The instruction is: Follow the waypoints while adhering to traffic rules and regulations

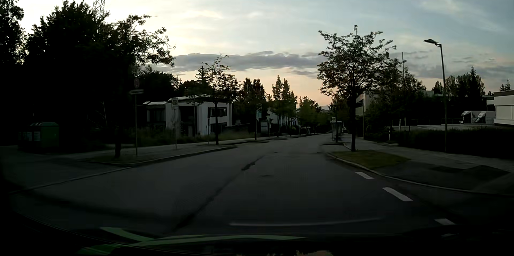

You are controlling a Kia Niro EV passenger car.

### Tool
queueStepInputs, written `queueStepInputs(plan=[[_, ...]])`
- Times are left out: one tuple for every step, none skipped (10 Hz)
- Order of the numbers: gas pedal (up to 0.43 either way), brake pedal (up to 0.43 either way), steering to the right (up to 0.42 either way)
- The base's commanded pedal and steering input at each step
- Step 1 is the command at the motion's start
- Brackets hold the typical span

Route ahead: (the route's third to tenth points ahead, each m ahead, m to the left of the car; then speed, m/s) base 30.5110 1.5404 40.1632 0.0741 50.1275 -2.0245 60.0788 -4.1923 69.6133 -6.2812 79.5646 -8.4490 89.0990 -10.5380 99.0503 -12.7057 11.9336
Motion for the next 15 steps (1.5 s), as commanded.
queueStepInputs(plan=[[0.008, 0.000, 0.022], [0.008, 0.000, 0.022], [0.008, 0.000, 0.022], [0.008, 0.000, 0.022], [0.008, 0.000, 0.021], [0.008, 0.000, 0.018], [0.008, 0.000, 0.018], [0.008, 0.000, 0.018], [0.008, 0.000, 0.018], [0.008, 0.000, 0.020], [0.008, 0.000, 0.021], [0.008, 0.000, 0.021], [0.008, 0.000, 0.020], [0.008, 0.000, 0.021], [0.020, 0.000, 0.020]])
